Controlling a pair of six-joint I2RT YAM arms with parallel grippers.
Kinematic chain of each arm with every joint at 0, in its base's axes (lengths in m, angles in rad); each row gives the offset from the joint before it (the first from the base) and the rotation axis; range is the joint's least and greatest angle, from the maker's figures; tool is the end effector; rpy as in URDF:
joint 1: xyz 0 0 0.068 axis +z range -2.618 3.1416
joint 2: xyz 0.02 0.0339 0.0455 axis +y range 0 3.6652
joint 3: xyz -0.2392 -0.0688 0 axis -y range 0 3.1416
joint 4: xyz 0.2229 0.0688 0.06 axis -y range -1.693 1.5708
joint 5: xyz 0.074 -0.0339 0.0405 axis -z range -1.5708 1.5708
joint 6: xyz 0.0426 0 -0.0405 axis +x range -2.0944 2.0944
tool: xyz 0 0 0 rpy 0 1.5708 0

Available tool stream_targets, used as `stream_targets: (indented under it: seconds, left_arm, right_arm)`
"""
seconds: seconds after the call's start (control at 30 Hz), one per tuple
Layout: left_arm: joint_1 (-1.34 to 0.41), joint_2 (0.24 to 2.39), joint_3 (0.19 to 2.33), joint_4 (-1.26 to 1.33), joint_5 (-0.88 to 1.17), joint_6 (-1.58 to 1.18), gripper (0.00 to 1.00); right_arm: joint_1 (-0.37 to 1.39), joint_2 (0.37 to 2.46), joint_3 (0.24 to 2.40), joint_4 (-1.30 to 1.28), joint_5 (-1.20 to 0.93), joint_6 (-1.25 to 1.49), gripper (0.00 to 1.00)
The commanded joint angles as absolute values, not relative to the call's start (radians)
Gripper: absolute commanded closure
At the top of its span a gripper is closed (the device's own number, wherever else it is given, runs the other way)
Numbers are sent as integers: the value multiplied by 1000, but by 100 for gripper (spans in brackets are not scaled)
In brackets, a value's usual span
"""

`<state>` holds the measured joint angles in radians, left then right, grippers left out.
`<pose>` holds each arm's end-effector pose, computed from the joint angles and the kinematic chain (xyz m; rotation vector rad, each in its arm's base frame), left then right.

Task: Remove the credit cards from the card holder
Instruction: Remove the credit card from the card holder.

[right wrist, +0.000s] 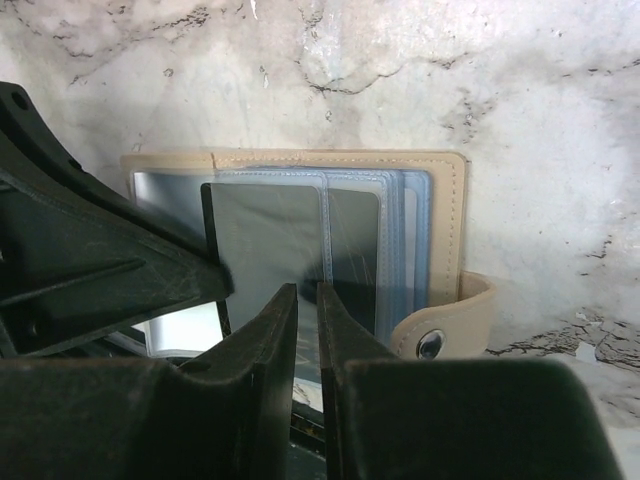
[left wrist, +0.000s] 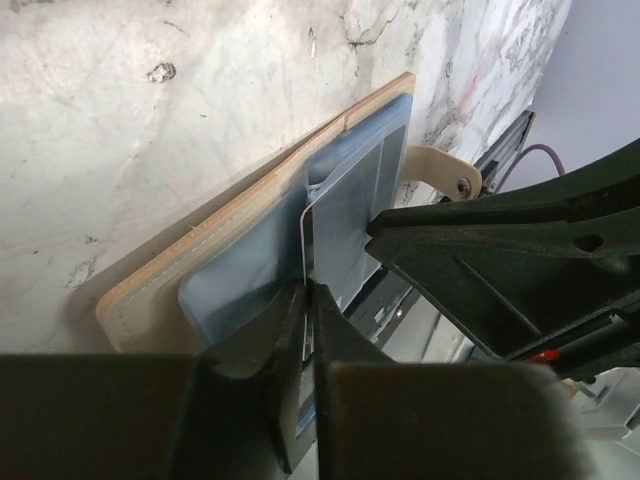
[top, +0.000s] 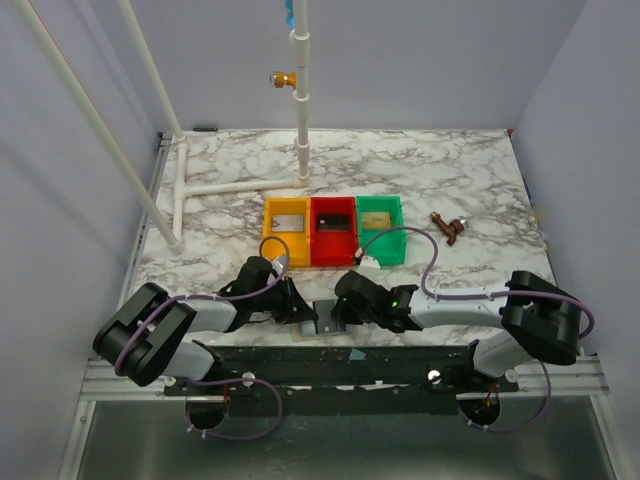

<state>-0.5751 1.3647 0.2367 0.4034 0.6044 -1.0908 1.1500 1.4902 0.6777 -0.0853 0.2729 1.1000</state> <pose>0.1567 -0.1304 0.0997 -0.3137 2.6376 -1.4280 0.1205 0.2411 0.1414 0.0584 2.5393 0.6505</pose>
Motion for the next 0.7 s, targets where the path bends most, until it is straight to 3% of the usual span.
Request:
stream_targets:
  seconds: [0.0, 0.5, 0.67]
  left_arm:
    - [-572, 1384, 219, 540, 672, -1136, 98]
    - [-569, 1359, 219, 474, 657, -1096, 100]
    - [-551, 1370, 190, 565, 698, -1102, 100]
  right_arm:
    - [1150, 1532, 667, -191, 285, 1110, 83]
    - [1149, 1559, 697, -279, 351, 1105, 93]
    - [1149, 1517, 682, -252, 346, 1091, 74]
